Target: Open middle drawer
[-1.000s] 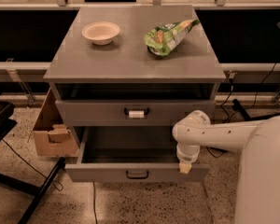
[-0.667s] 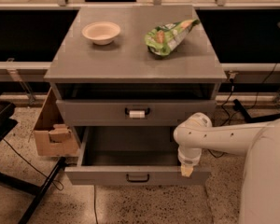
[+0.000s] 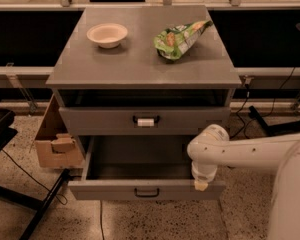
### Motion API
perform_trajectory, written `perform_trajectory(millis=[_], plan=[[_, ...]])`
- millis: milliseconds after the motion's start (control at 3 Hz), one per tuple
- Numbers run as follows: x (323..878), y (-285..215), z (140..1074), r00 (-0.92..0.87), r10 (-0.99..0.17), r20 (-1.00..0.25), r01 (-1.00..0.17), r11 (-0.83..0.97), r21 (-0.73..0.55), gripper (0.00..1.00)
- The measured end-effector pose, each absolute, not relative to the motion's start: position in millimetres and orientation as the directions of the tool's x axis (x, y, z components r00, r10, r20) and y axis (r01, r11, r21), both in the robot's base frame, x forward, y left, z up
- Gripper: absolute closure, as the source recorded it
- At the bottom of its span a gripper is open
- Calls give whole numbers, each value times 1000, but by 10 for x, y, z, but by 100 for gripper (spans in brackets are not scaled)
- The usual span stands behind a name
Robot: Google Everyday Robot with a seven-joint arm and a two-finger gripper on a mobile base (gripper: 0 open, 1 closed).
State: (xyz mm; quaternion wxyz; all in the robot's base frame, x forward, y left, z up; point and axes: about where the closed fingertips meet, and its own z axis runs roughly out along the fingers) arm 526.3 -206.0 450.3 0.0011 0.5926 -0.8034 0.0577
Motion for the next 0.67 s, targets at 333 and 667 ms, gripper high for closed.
perform_trajectory(millis=[333,667], plan=[[5203,-2072,4503,-304,-950,74,-951,297,-90,100],[5203,-2072,4503,-304,-950,74,-951,297,-90,74]])
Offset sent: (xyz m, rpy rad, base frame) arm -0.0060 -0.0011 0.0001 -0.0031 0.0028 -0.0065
